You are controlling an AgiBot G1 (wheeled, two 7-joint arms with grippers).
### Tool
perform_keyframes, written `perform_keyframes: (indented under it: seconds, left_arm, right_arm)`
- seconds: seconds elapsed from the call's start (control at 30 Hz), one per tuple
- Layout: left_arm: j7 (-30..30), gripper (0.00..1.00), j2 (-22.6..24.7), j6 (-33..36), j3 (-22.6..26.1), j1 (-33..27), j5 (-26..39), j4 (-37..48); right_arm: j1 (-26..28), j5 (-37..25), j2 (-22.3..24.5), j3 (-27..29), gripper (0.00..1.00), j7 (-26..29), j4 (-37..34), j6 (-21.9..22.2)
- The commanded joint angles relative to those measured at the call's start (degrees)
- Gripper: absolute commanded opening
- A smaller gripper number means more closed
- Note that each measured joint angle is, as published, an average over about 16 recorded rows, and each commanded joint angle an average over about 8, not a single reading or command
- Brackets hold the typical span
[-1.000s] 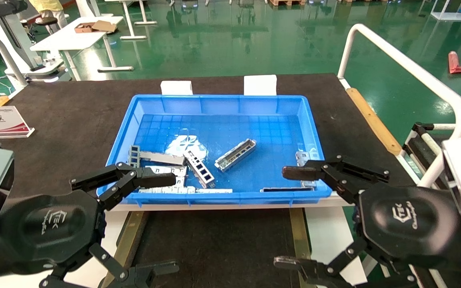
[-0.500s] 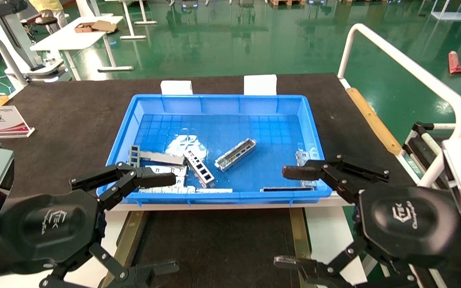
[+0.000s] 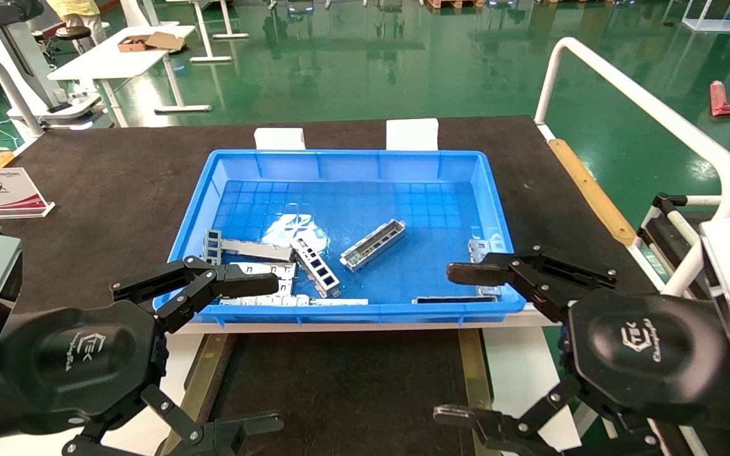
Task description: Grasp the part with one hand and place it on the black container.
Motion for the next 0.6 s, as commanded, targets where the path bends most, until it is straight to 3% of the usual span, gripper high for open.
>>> perform_keyframes:
  seconds: [0.03,0.6]
  left_arm:
    - [0.00,1.00,0.00,0.00,0.00,0.00,0.00,0.00]
    - [-0.04,1.00,0.96,-1.31,0.63,-1.03,1.68,0.40]
  right_arm:
    - [0.00,0.00,0.00,0.00,1.00,0.00,0.00,0.00]
    - [0.02,0.00,0.00,-0.01,1.00,-0.01,-0.03,-0.02]
